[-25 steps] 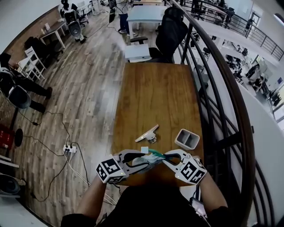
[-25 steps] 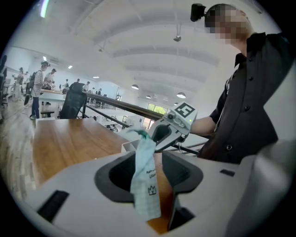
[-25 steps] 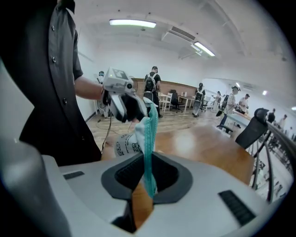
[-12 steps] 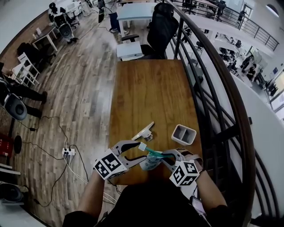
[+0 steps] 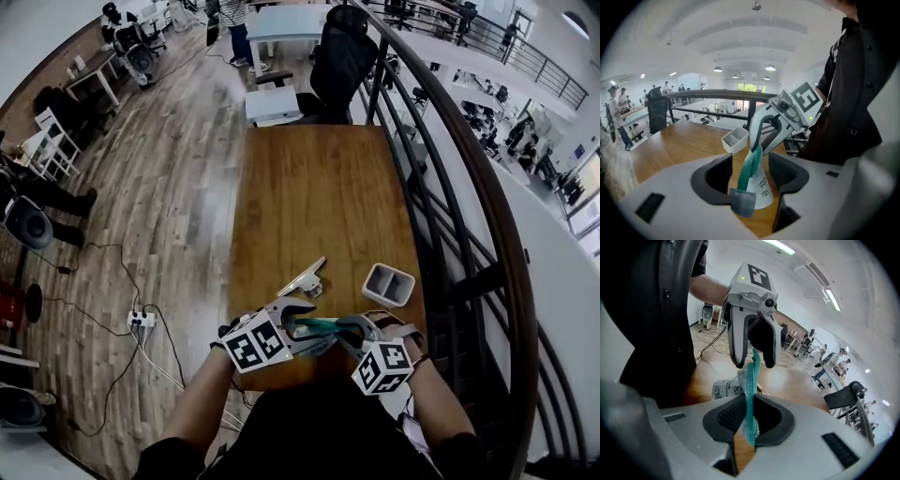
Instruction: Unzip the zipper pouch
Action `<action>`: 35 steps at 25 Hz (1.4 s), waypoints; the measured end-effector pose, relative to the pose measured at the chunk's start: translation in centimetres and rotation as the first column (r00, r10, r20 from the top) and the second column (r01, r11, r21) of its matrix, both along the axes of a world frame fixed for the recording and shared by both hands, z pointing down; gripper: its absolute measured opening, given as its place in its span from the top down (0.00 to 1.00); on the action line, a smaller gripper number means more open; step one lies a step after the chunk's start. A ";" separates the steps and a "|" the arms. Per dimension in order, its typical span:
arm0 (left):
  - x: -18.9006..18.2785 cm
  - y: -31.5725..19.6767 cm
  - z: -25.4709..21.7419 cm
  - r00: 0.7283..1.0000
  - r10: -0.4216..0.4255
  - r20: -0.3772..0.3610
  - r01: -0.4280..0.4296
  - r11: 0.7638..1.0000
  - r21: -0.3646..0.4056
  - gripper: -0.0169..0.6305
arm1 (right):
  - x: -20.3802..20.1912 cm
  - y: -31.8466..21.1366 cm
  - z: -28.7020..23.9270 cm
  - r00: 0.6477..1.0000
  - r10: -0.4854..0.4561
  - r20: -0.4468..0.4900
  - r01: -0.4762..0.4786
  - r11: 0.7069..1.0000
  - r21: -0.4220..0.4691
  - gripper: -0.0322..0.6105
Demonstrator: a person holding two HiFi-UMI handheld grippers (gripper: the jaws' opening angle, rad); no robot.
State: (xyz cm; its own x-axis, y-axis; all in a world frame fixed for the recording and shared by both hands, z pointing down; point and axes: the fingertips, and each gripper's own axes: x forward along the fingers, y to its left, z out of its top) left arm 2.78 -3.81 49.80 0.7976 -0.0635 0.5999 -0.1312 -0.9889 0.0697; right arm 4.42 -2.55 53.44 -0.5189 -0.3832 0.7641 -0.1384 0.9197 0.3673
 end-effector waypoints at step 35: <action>-6.1 1.4 3.2 0.994 -0.096 -0.043 0.094 0.994 -0.046 0.89 | -0.2 -0.7 3.6 0.861 0.287 0.419 -0.066 0.881 -0.468 0.60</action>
State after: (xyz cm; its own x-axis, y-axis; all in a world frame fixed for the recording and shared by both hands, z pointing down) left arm -3.30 -2.37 52.96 0.8155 -0.1149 0.5673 -0.2205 -0.9679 0.1210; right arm 4.26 -3.21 57.02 -0.8068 -0.1998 0.5561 -0.3648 0.9087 -0.2028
